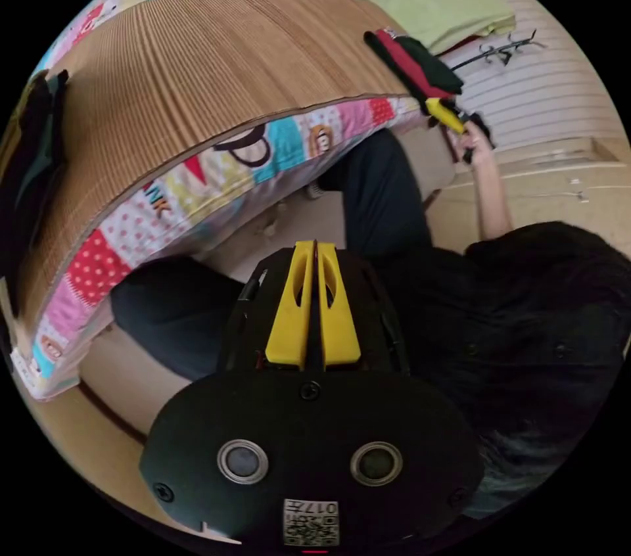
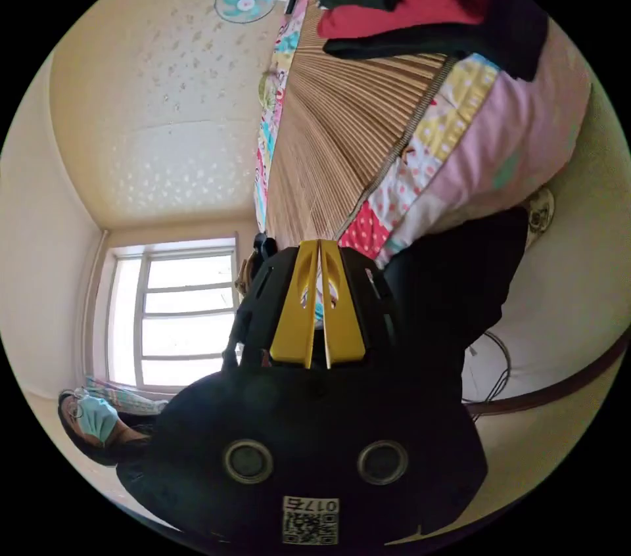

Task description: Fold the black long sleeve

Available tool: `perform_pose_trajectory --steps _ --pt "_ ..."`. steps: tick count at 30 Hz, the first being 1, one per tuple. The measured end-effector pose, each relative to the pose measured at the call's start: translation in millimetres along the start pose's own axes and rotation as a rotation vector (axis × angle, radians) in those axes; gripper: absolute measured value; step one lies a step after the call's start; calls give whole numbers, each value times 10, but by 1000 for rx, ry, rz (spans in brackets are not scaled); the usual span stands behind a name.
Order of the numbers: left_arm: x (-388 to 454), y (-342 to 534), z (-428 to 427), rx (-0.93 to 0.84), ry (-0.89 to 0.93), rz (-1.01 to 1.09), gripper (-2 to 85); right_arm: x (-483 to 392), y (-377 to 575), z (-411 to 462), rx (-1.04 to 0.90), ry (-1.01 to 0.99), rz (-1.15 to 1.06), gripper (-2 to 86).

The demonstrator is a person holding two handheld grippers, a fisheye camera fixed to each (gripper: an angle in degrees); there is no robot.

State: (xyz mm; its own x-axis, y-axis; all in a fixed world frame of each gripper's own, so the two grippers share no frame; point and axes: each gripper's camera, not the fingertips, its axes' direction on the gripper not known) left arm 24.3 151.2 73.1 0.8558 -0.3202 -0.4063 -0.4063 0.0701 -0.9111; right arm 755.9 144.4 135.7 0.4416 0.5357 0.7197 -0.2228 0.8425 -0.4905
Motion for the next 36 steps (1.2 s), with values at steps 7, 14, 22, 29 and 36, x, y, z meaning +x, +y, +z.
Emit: perform_pose_trajectory --steps 7,14,22,29,36 --pt "141 -106 -77 87 -163 -67 -10 135 91 -859 297 116 -48 11" --pt "401 -255 -47 85 -323 9 -10 -1208 -471 -1572 655 430 -384 73" --pt "127 -157 -30 151 -118 -59 -10 -977 -1181 -764 687 728 -402 50" --pt "-146 158 -369 277 -108 -75 -10 -2285 -449 -93 620 215 -770 13" --pt "-278 371 -475 351 -58 -101 -10 -3281 672 1863 328 105 -1049 11"
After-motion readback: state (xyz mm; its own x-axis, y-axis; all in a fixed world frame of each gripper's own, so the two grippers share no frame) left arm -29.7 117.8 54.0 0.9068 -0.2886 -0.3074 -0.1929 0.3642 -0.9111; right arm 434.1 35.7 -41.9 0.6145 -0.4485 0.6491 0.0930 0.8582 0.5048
